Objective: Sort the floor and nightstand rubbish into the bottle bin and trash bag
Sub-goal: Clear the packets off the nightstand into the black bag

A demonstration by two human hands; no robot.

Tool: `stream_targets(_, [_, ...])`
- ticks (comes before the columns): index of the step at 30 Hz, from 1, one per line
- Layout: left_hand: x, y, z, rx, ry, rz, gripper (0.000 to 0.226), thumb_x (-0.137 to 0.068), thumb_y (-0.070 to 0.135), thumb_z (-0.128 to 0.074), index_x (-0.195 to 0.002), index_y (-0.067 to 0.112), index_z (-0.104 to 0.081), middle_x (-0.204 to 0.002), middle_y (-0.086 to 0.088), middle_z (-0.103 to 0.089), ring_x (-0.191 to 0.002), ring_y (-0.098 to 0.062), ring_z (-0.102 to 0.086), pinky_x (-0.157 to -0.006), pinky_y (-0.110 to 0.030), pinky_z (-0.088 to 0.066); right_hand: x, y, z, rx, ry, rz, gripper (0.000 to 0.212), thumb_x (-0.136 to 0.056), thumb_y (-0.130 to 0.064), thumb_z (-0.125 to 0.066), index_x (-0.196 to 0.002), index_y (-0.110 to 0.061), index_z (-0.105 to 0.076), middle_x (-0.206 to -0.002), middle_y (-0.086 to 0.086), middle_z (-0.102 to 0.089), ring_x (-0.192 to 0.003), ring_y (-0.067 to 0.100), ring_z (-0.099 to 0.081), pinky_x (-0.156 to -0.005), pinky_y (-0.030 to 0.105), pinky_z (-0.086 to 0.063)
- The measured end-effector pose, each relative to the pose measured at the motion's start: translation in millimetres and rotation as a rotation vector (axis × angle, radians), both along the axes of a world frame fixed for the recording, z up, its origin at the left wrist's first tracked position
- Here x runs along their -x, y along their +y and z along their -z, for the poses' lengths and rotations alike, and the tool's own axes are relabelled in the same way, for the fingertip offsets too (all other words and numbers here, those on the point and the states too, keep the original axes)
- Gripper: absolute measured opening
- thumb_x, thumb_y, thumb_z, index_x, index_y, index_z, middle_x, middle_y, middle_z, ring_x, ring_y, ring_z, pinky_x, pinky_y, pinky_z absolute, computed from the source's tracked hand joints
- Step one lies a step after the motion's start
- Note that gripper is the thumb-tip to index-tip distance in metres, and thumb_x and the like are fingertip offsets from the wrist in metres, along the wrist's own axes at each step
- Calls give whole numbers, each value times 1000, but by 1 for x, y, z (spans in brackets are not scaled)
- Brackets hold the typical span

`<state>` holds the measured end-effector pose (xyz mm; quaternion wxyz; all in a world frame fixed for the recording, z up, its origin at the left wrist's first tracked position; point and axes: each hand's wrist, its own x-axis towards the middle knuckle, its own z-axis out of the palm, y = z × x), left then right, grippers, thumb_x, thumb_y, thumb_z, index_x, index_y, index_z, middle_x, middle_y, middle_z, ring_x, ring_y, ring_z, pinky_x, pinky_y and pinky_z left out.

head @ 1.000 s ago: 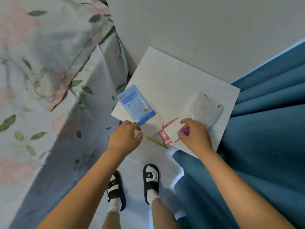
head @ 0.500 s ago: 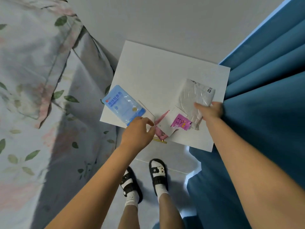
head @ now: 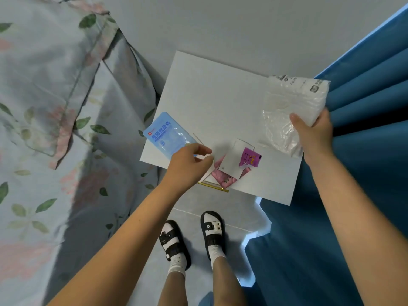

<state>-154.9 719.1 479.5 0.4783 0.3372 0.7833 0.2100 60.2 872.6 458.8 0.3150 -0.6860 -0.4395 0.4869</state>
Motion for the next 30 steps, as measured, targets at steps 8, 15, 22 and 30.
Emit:
stream_targets(8, [5,-7,-6,-65,-313,-278,65,-74,53,-70,-130,25,-52,-118,8,-64,-107,-7,-62,-98,-38,-51,39,-53,-35,122,332,-181,32,-84,-8,-70,-110,-23,-58,-108,-4,-69,-99,11,-68,-80,28,-56])
stream_targets(15, [25,-68,-8,-154,-602,-481,31,-90,17,-65,-120,18,-62,-106,-9,-73,-94,-27,-71,-81,-40,-59,81,-116,-39,394,461,-501,35,-81,-17,-69,-112,-28,-58,-106,-5,-72,-99,16,-70,-81,36,-57])
stream_targets(22, [44,-180,-8,-308,-557,-857,27,-86,4,-65,-111,13,-63,-106,-16,-71,-91,-32,-70,-75,-41,-59,131,-173,-45,658,390,-912,26,-95,-5,-51,-105,-28,-59,-80,2,-69,-57,14,-67,-42,25,-50])
stream_targets(30, [63,-327,-1,-391,-230,-1190,38,-77,-19,-58,-64,16,-63,-86,0,-76,-77,-13,-71,-62,-25,-56,213,-287,-29,968,471,-1210,29,-76,-31,-43,-87,-19,-68,-91,8,-62,-79,22,-57,-65,36,-51])
